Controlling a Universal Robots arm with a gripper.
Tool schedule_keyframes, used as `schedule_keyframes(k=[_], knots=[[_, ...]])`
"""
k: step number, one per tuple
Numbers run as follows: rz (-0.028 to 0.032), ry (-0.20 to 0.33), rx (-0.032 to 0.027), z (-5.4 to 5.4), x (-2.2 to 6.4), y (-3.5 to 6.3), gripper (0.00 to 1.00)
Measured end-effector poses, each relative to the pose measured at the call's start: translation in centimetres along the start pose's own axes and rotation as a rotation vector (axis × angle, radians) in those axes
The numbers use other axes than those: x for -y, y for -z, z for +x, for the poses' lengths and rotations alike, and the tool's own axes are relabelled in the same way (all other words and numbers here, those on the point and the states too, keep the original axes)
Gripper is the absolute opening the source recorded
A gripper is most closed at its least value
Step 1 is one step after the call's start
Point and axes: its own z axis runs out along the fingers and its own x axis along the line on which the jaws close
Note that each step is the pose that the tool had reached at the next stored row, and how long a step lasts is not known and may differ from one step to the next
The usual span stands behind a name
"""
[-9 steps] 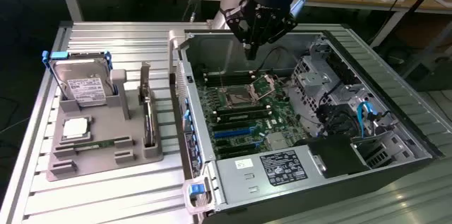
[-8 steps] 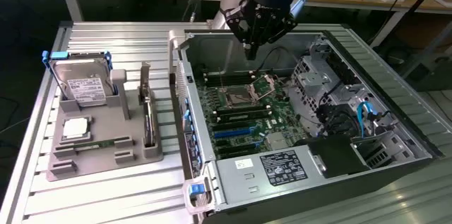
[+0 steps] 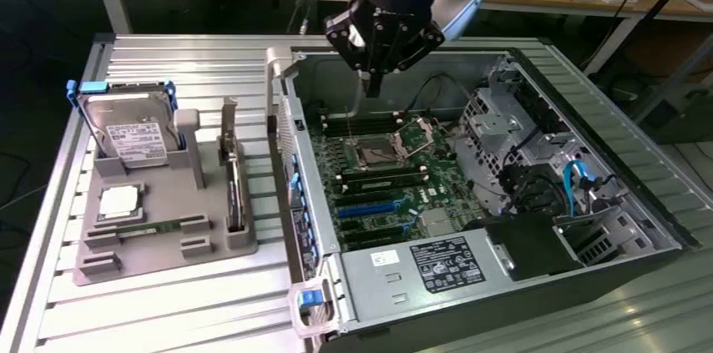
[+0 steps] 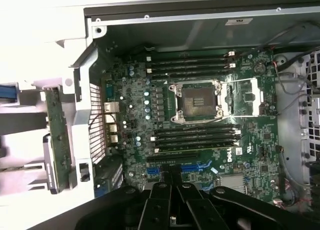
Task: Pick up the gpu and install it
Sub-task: 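Reach for the gpu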
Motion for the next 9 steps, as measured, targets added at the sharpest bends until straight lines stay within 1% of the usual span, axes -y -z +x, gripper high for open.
schedule_keyframes(k=[9], knots=[[-0.0001, 0.000, 0.0001, 3.2, 0.36, 0.09, 0.11]])
